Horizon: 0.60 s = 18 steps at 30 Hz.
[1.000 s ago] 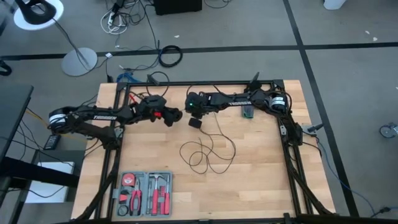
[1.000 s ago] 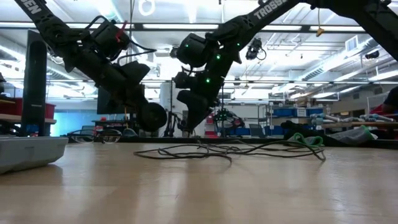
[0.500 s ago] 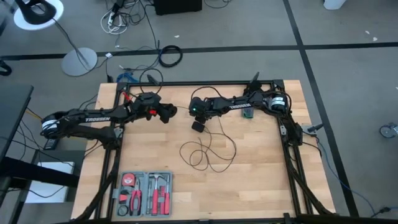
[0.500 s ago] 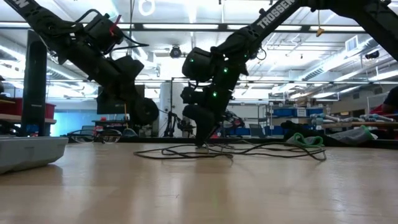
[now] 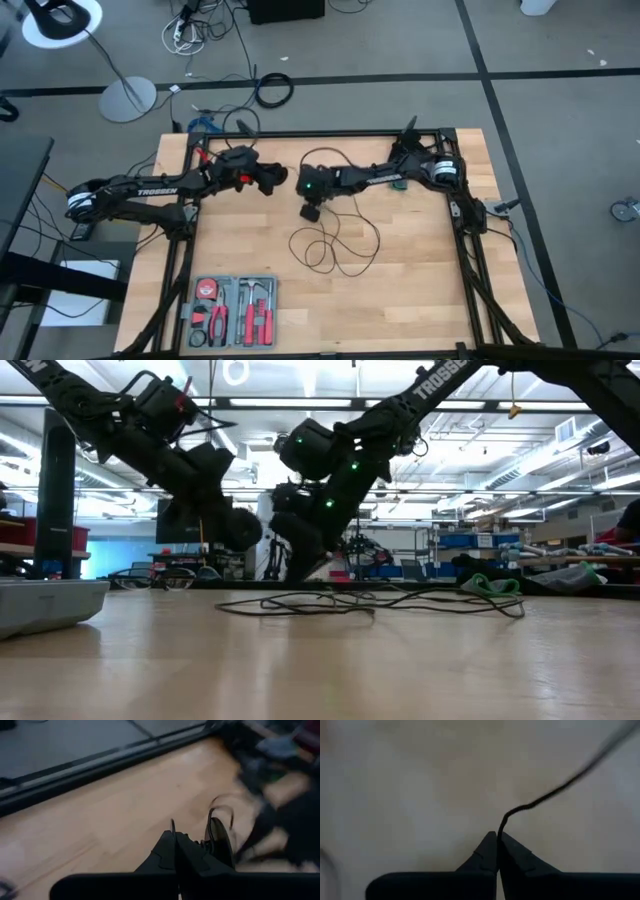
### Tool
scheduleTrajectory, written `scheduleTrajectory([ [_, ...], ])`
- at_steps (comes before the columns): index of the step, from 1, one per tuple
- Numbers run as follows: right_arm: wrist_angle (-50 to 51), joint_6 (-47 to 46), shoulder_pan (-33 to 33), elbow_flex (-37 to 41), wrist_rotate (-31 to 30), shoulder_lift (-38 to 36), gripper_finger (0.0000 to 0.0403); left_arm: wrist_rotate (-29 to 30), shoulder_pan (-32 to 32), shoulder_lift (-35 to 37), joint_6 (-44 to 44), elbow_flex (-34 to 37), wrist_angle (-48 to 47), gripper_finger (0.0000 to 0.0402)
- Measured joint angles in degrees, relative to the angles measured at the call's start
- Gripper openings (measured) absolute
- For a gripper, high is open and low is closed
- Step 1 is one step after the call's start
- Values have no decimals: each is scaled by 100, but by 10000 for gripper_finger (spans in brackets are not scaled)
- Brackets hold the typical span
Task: Coil cords
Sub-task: Coil the black wire onto the black spool
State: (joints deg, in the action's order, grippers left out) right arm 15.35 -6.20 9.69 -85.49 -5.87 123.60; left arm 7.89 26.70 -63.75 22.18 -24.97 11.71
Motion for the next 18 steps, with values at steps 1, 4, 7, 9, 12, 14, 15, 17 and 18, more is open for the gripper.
scheduleTrajectory([
  [1,-23,-21,-49,7,17,27,3,-104,0,0,45,0,129,0],
  [4,-207,-47,-132,3,-156,146,2,-475,-2,0,59,-4,344,0],
  [7,-121,-168,-24,9,-46,139,2,-553,-4,-2,98,-4,247,0],
  [9,-120,-189,47,9,361,139,1,-650,-4,-2,148,-4,272,0],
  [12,-122,-336,94,9,571,144,1,-853,-4,-2,212,-4,496,0],
  [14,-143,-408,78,4,622,152,1,-871,-7,-2,230,-4,692,0],
  [15,-180,-415,66,4,703,157,1,-868,-6,-2,247,-4,754,0],
  [17,-275,-421,-3,4,768,181,1,-864,-2,-2,251,-4,917,0],
  [18,-301,-425,-53,4,805,183,1,-856,-2,-2,251,-4,1019,0],
])
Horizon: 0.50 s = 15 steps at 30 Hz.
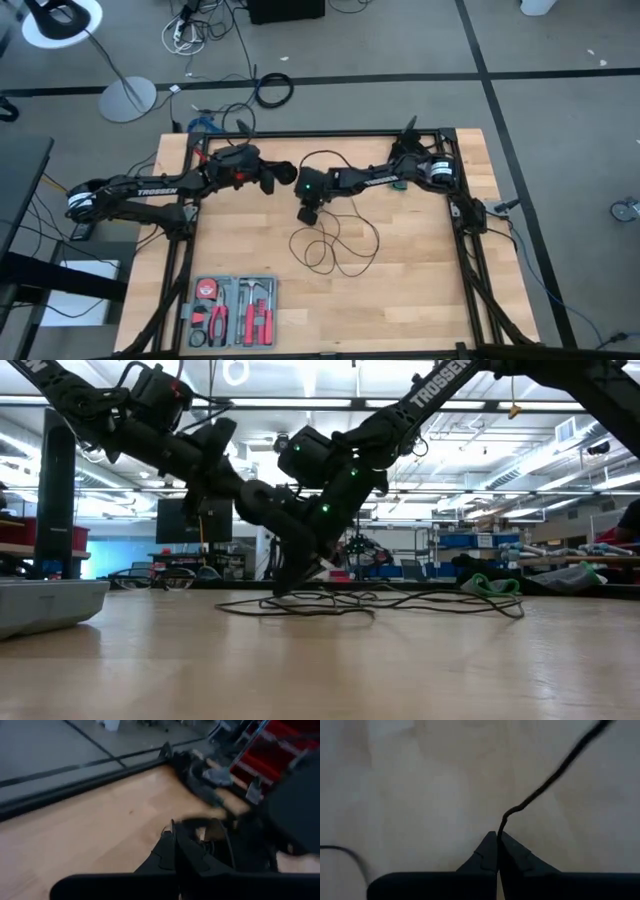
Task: Coil cords
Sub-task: Coil the black wire onto the black spool
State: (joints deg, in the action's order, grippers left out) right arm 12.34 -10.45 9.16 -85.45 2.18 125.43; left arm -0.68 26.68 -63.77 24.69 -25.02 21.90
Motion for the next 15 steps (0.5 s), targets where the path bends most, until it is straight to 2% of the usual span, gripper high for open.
scheduleTrajectory([
  [8,-704,294,-363,-4,18,4,0,759,-2,-2,0,9,-24,0],
  [15,-1228,597,-435,-12,121,-19,0,1054,-11,-47,-26,6,-104,0],
])
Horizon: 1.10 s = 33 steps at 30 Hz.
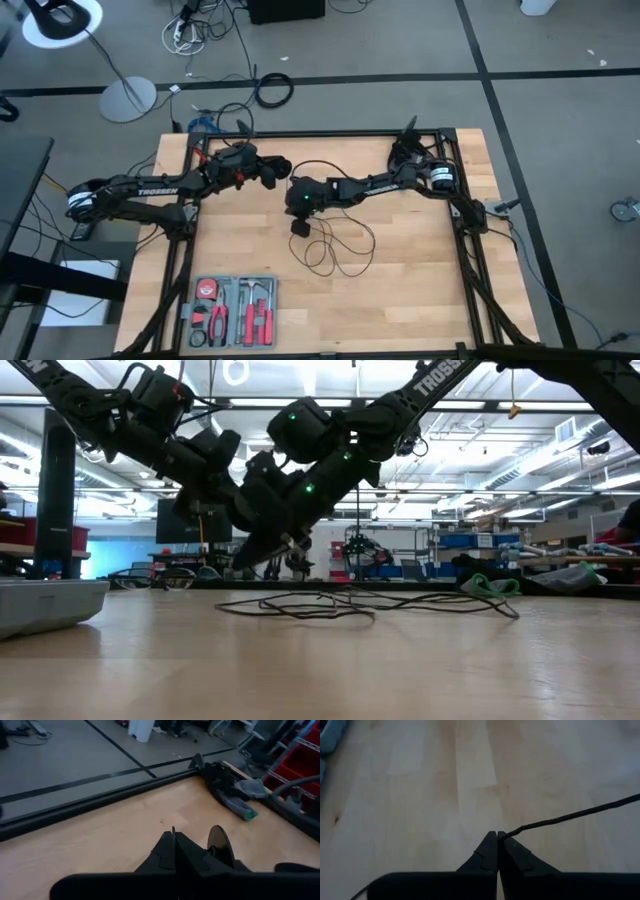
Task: Coil cords
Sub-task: Coil the black wire onto the black spool
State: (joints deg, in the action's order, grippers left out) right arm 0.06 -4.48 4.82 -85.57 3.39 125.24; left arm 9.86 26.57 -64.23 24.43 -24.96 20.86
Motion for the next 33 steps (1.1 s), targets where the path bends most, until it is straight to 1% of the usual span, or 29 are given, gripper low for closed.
scheduleTrajectory([
  [6,35,412,55,-554,436,-13,0,253,-6,-147,-2,-10,-266,0],
  [10,249,899,108,-958,442,-21,0,213,-42,-280,-2,-12,-209,0],
  [14,574,1135,294,-1351,616,-23,0,-10,-75,-290,-23,-10,-267,0],
  [18,1038,1174,480,-1656,1045,-23,0,-383,-76,-290,-132,-10,-325,0],
  [21,1616,1210,560,-1920,1320,-23,0,-656,-71,-289,-166,-10,-492,0],
  [24,2326,1398,584,-2127,1365,-23,0,-886,-65,-290,-173,-10,-685,0],
  [26,2610,1502,588,-2216,1363,-23,0,-1050,-63,-290,-171,-10,-699,0],
  [30,2849,1554,600,-2239,1347,-25,0,-1315,-58,-290,-170,-10,-720,0],
  [33,2832,1562,604,-2239,1336,-25,0,-1442,-28,-290,-168,-10,-898,0],
])
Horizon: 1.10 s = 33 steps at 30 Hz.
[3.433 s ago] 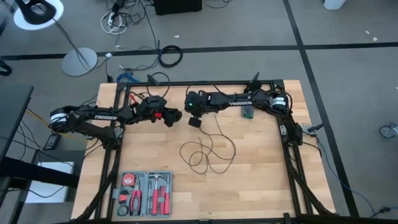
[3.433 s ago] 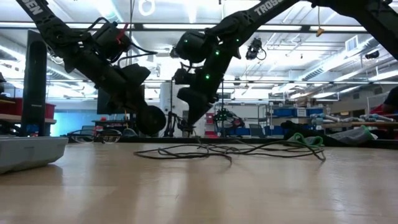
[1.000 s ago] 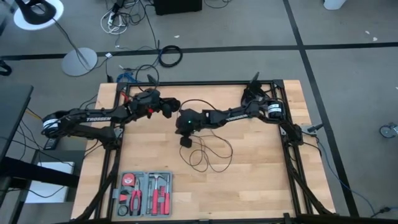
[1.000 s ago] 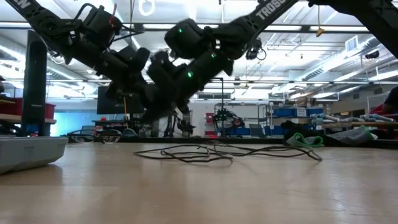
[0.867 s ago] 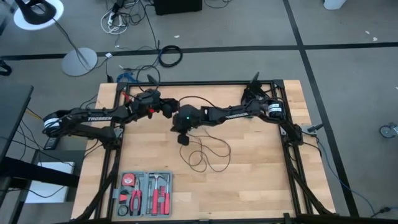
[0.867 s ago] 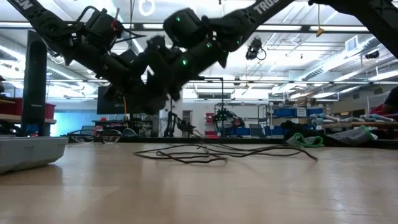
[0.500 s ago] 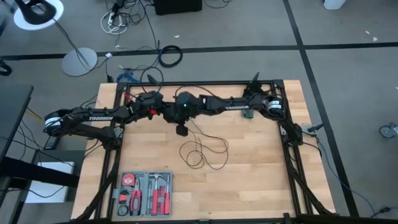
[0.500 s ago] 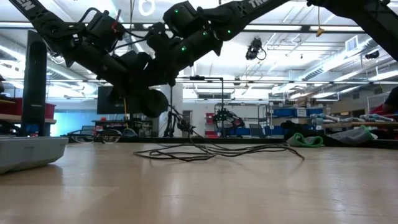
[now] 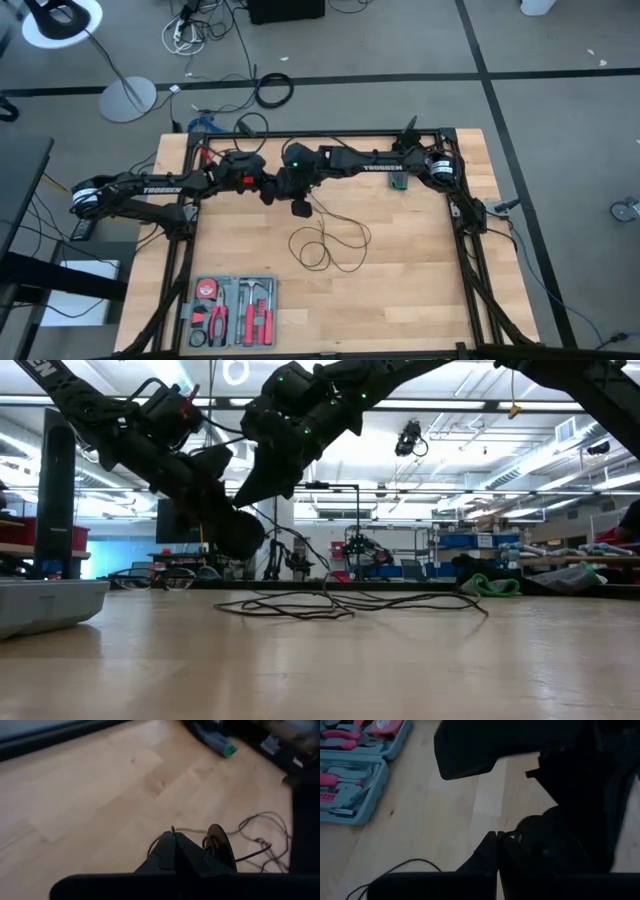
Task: Coil cords
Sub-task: Coil the black wire onto the black spool
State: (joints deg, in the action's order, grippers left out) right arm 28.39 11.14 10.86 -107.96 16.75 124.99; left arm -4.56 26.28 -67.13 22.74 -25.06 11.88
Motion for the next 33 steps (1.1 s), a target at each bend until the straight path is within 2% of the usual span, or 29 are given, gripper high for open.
scheduleTrajectory([
  [5,-196,62,2,0,12,0,0,-2,4,0,2,2,-224,0],
  [12,-218,13,6,0,178,0,0,-1,4,0,4,2,123,0],
  [19,-105,-70,6,2,55,0,0,109,36,0,4,2,203,0],
  [23,286,-190,5,2,-352,-4,2,132,93,0,-2,2,133,0],
  [28,1109,-336,102,7,-409,-4,25,134,162,0,-51,7,-106,0],
  [33,1210,-517,178,140,-406,-9,62,134,186,0,-109,8,-133,0],
])
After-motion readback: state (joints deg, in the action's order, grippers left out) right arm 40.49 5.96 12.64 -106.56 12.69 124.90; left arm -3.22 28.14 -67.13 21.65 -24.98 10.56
